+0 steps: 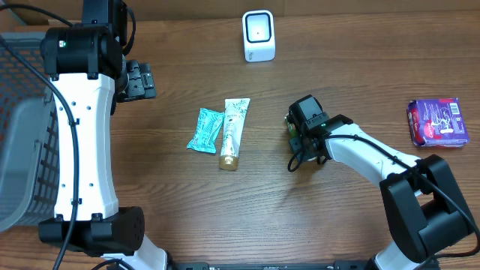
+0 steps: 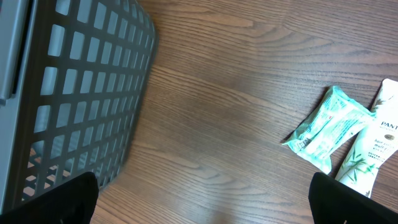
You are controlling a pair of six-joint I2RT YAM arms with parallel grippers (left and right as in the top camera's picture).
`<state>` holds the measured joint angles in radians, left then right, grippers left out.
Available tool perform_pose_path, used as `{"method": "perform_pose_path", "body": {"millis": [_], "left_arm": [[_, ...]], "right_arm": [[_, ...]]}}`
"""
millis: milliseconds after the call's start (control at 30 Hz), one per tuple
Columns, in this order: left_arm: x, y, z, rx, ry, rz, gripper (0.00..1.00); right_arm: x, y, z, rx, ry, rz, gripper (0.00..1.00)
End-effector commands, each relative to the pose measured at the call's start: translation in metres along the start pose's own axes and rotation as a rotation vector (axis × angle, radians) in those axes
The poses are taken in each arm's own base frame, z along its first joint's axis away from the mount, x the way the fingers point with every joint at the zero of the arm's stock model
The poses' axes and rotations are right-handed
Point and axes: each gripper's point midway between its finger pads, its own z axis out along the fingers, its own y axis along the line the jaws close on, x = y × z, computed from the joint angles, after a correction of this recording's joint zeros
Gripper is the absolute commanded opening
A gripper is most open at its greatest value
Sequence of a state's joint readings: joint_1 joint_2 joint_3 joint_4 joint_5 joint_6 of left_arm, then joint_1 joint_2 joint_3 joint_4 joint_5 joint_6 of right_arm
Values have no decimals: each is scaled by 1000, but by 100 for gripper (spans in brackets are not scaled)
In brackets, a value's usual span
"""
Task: Scan the item barcode
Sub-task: 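Lift the green tea pouch and turn its barcode upward, then carry the green tea pouch to the white scanner and hold it there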
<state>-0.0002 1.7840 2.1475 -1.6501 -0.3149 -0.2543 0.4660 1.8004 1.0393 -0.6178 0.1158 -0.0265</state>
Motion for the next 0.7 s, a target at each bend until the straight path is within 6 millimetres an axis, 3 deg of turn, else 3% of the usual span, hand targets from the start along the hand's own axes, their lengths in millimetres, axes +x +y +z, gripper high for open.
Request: {"method": "perform_pose_path", "body": {"millis": [0,133,300,433,567,667], "left_arm": [[-2,3,-9,2,-30,1,100],[-2,3,-9,2,-30,1,100],[-2,3,-9,2,-30,1,100],[-2,3,-9,2,-30,1,99],[-2,3,-9,2,-30,1,100],[-2,3,-9,2,-30,1,99]], "right_arm": [[3,-1,2,2,6,7,33],[2,8,2,-52,6,7,20],[2,9,2,-58,7,50,19],[1,19,-3,-116,18,94,5],[-10,33,-26,-236,37,131,4],[-29,50,-57,-401,14,146,4]]}}
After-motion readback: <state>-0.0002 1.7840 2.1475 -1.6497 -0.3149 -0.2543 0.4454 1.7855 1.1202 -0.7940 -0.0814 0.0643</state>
